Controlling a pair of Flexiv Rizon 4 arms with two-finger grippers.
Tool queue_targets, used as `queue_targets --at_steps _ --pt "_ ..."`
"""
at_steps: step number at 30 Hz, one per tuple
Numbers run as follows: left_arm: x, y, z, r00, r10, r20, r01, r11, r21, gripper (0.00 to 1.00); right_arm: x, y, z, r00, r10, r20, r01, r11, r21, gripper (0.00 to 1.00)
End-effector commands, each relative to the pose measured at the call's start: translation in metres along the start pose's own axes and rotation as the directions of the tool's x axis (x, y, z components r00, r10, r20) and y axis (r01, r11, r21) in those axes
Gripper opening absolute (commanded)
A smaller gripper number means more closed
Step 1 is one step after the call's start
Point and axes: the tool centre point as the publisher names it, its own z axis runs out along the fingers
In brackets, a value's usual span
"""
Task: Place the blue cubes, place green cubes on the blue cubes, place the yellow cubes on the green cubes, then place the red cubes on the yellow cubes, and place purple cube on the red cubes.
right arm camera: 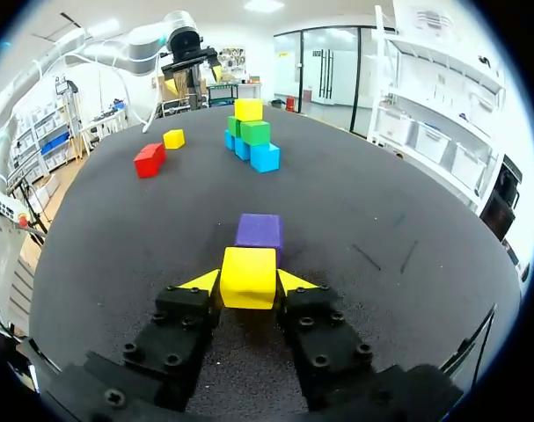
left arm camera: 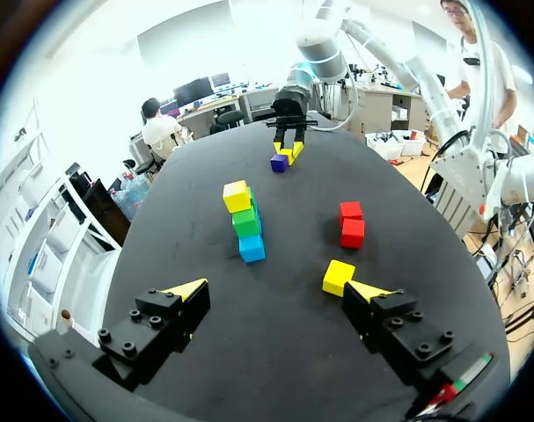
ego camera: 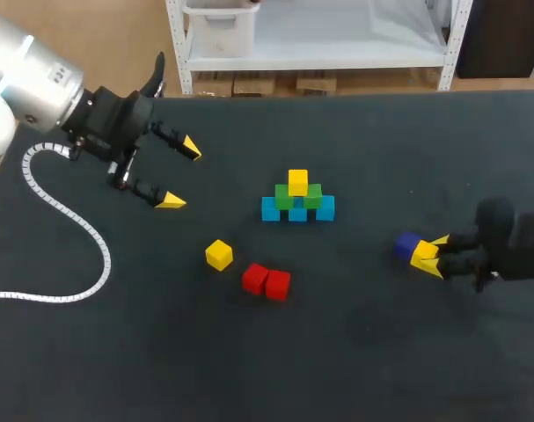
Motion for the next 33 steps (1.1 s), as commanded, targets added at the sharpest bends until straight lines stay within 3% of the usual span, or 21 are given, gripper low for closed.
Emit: queue_targets --at_steps 1,6,16,20,25,28,33 --pt "0.001 0.000 0.000 1.000 0.003 0.002 -0.003 1.000 -0.001 1.00 -0.004 -0.001 -0.004 1.000 -0.008 -0.005 0.008 1.000 -0.003 0.00" --pt "0.001 0.000 0.000 1.000 0.003 0.002 -0.003 1.000 -0.001 1.00 -0.017 -0.004 -0.017 1.000 -0.024 -0.015 0.023 0.999 -0.038 0.00" --pt "0.001 0.000 0.000 1.000 0.003 0.002 -0.003 1.000 -0.001 1.00 -0.057 -0.041 -0.036 0.984 -0.147 0.099 0.167 0.956 -0.241 0.00" --pt "0.001 0.000 0.000 1.000 0.003 0.002 -0.003 1.000 -0.001 1.00 -0.077 -0.057 -0.032 0.967 -0.229 0.112 0.253 0.914 -0.317 0.00" --pt "0.001 0.000 0.000 1.000 0.003 0.002 -0.003 1.000 -0.001 1.00 -0.101 -0.076 -0.016 0.914 -0.361 0.186 0.406 0.825 -0.393 0.00" --pt "0.001 0.000 0.000 1.000 0.003 0.002 -0.003 1.000 -0.001 1.00 -0.111 -0.083 -0.004 0.877 -0.422 0.230 0.480 0.777 -0.406 0.00" --pt "0.001 0.000 0.000 1.000 0.003 0.002 -0.003 1.000 -0.001 1.00 -0.118 -0.094 0.020 0.834 -0.469 0.289 0.551 0.730 -0.404 0.00"
